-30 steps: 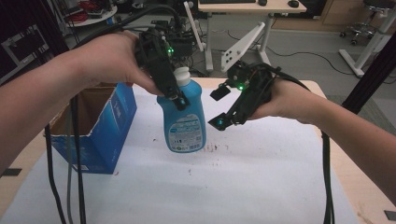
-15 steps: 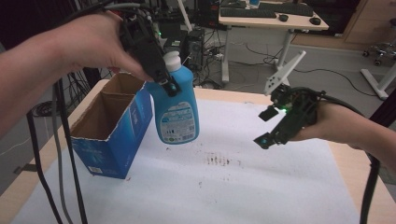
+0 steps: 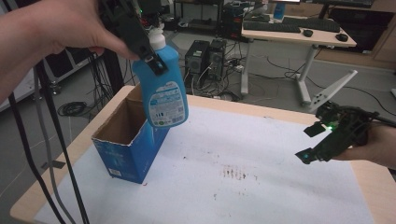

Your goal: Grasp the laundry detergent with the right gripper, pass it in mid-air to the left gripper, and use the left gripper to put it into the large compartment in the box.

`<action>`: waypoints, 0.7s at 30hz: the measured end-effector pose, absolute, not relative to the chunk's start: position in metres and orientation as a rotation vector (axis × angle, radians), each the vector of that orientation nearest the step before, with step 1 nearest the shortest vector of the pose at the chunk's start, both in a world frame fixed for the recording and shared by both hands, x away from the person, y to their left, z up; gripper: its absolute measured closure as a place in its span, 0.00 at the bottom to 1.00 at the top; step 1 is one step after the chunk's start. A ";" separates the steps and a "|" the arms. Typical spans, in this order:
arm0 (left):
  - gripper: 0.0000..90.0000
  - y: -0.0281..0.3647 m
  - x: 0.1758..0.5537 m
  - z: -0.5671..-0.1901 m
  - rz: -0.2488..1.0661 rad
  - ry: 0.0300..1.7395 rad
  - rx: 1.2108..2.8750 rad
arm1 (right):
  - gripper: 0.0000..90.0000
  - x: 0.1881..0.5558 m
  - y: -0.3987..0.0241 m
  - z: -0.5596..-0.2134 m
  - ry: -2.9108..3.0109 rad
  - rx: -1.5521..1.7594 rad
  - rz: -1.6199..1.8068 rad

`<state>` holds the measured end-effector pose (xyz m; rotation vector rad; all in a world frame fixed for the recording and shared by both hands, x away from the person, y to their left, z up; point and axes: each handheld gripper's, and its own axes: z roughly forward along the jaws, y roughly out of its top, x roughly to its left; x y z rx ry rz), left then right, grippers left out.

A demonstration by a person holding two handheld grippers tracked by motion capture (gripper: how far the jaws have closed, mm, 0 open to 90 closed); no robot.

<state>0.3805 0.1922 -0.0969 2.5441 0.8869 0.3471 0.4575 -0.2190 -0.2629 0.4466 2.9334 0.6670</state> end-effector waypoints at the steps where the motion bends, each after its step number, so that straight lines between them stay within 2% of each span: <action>1: 0.42 0.197 0.379 -0.095 0.354 0.912 2.538 | 0.14 0.459 -0.222 -0.263 2.925 0.458 0.662; 14: 0.42 0.243 0.382 -0.101 0.448 1.211 2.497 | 0.14 0.468 -0.247 -0.264 2.891 0.562 0.636; 21: 0.42 0.250 0.387 -0.112 0.439 1.271 2.505 | 0.14 0.469 -0.257 -0.261 2.879 0.584 0.626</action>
